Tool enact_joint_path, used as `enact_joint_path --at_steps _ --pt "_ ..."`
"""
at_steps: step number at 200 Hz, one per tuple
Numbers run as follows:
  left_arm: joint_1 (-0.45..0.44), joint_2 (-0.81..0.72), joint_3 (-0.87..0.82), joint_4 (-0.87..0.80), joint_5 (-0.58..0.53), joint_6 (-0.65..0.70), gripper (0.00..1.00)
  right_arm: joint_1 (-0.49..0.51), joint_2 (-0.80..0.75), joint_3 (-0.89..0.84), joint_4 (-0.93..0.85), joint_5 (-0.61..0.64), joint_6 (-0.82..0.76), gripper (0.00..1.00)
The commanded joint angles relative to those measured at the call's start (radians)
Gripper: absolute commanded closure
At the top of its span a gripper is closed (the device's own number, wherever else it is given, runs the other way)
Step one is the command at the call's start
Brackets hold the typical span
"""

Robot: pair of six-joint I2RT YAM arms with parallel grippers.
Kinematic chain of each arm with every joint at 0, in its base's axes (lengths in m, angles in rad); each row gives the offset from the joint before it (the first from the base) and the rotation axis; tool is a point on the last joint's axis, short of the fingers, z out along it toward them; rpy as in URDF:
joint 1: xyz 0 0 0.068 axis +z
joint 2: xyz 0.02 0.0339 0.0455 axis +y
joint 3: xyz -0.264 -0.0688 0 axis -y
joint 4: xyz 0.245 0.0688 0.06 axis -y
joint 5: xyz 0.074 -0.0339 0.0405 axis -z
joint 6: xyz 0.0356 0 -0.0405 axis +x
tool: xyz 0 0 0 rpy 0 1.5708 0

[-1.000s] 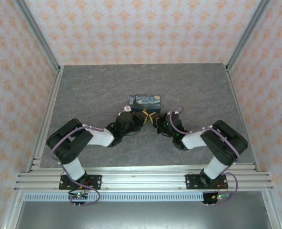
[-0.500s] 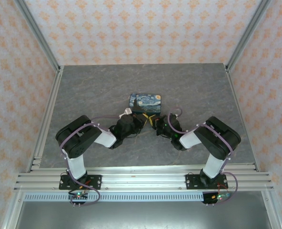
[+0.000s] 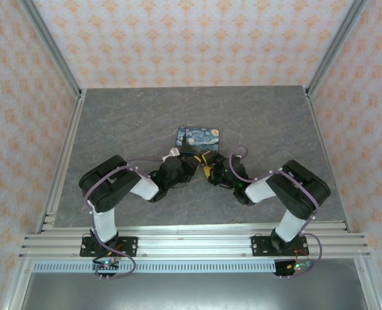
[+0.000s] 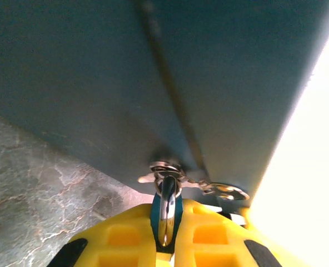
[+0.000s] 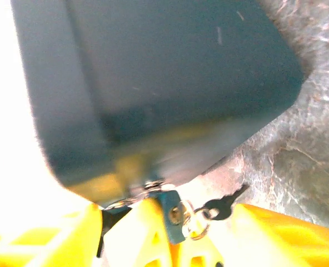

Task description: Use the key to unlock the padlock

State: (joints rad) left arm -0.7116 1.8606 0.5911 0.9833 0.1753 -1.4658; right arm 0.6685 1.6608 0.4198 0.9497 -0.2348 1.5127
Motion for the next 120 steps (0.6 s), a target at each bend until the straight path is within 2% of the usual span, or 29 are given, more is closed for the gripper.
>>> enact_joint_path --at_steps 1,33,59,89,120 --pt "0.009 0.009 -0.013 -0.022 0.012 0.013 1.0 -0.025 -0.104 -0.045 -0.055 -0.015 -0.057 0.26" --pt "0.02 0.003 -0.004 -0.057 0.027 0.022 1.0 -0.064 -0.252 -0.062 -0.287 -0.081 -0.189 0.23" --pt "0.028 -0.013 0.007 -0.091 0.052 0.026 1.0 -0.075 -0.397 0.043 -0.709 -0.065 -0.518 0.24" --pt "0.034 -0.049 0.041 -0.2 0.099 0.057 1.0 -0.074 -0.44 0.149 -0.97 -0.013 -0.877 0.31" --pt "0.04 -0.074 0.088 -0.316 0.161 0.079 1.0 -0.035 -0.393 0.244 -1.089 -0.004 -1.08 0.46"
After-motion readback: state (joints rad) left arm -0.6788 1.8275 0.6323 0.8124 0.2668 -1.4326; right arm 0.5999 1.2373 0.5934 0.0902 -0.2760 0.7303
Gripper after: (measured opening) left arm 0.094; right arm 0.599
